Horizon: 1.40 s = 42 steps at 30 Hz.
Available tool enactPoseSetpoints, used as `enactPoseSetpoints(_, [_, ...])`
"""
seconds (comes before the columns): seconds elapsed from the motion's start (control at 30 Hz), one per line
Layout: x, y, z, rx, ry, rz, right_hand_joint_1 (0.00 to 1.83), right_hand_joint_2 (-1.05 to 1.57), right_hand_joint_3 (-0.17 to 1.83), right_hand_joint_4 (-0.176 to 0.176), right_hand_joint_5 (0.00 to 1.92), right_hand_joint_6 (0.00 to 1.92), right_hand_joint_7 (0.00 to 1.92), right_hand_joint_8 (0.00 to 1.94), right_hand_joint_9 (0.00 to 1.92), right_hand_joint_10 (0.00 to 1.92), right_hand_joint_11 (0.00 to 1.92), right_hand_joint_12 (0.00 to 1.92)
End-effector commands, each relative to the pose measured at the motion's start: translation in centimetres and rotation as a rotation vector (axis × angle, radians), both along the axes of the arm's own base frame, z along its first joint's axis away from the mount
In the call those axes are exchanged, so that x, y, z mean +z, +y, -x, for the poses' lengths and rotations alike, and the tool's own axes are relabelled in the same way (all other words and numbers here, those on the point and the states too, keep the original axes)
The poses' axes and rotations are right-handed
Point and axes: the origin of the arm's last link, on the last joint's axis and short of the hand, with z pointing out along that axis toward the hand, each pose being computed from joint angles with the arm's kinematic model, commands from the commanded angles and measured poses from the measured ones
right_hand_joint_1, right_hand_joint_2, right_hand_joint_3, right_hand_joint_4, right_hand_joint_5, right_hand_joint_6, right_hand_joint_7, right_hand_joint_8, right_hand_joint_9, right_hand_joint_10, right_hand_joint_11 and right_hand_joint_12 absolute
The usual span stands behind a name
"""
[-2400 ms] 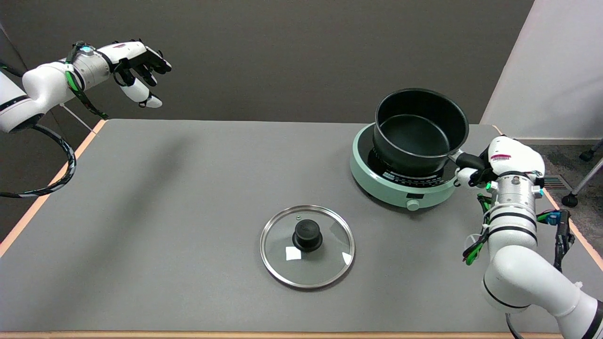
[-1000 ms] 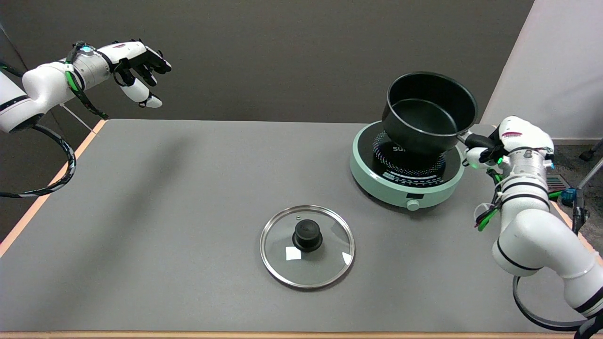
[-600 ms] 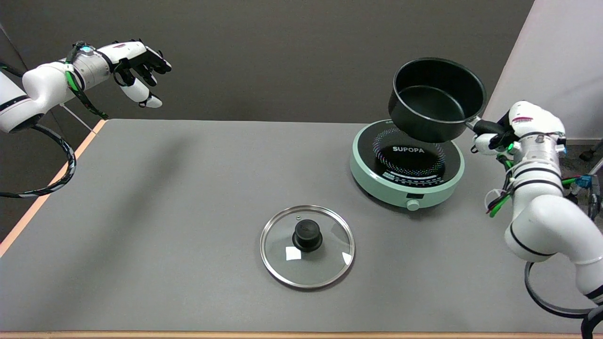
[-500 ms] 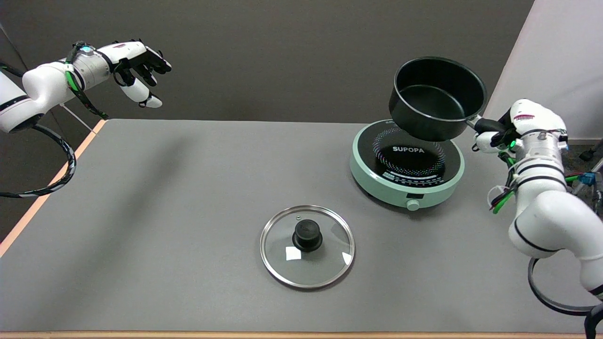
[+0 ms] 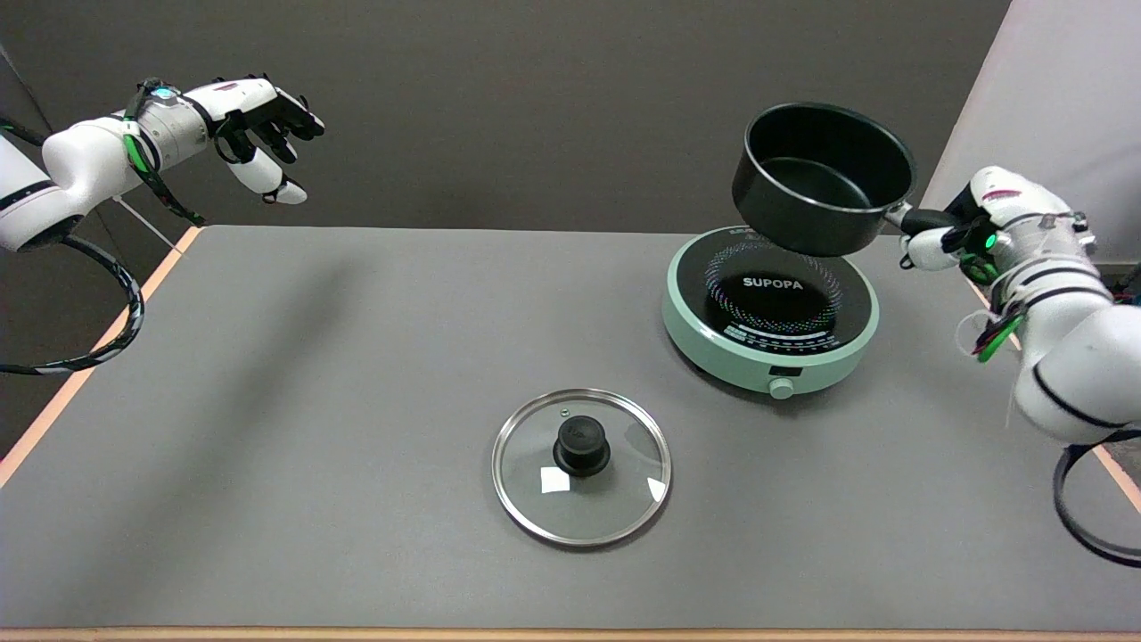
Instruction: Place the pot onto the induction cooker.
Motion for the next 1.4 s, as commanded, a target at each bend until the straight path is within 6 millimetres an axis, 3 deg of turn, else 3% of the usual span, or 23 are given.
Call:
enactPoseSetpoints(0.03, [1.2, -0.5, -3.6, -0.006, 0.042, -0.177, 1.09, 1.35, 0.61, -0.097, 1.6, 1.6, 1.6, 1.6, 1.6, 1.6, 1.6, 1.6])
enactPoseSetpoints(0.13, [1.3, 0.0, -2.5, -0.053, 0.05, -0.171, 1.12, 1.29, 0.64, -0.097, 1.59, 1.59, 1.59, 1.59, 1.59, 1.59, 1.59, 1.59])
enactPoseSetpoints(0.2, [1.4, 0.4, -1.7, -0.084, 0.051, -0.167, 1.12, 1.21, 0.71, -0.124, 1.56, 1.56, 1.56, 1.56, 1.56, 1.56, 1.56, 1.56])
enactPoseSetpoints(0.6, [1.5, 2.3, 1.6, -0.246, 0.108, -0.165, 1.19, 0.93, 0.98, -0.109, 1.48, 1.48, 1.48, 1.48, 1.48, 1.48, 1.48, 1.48])
enactPoseSetpoints(0.93, [0.0, 1.4, 1.4, -0.216, 0.103, -0.286, 1.2, 0.84, 1.06, -0.1, 1.45, 1.45, 1.45, 1.45, 1.45, 1.45, 1.45, 1.45])
enactPoseSetpoints(1.17, [0.1, 1.1, 0.6, -0.191, 0.11, -0.289, 1.2, 0.86, 1.04, -0.104, 1.47, 1.47, 1.47, 1.47, 1.47, 1.47, 1.47, 1.47])
enactPoseSetpoints(1.4, [0.0, 1.3, 1.3, -0.201, 0.091, -0.292, 1.19, 0.89, 1.01, -0.106, 1.48, 1.48, 1.48, 1.48, 1.48, 1.48, 1.48, 1.48])
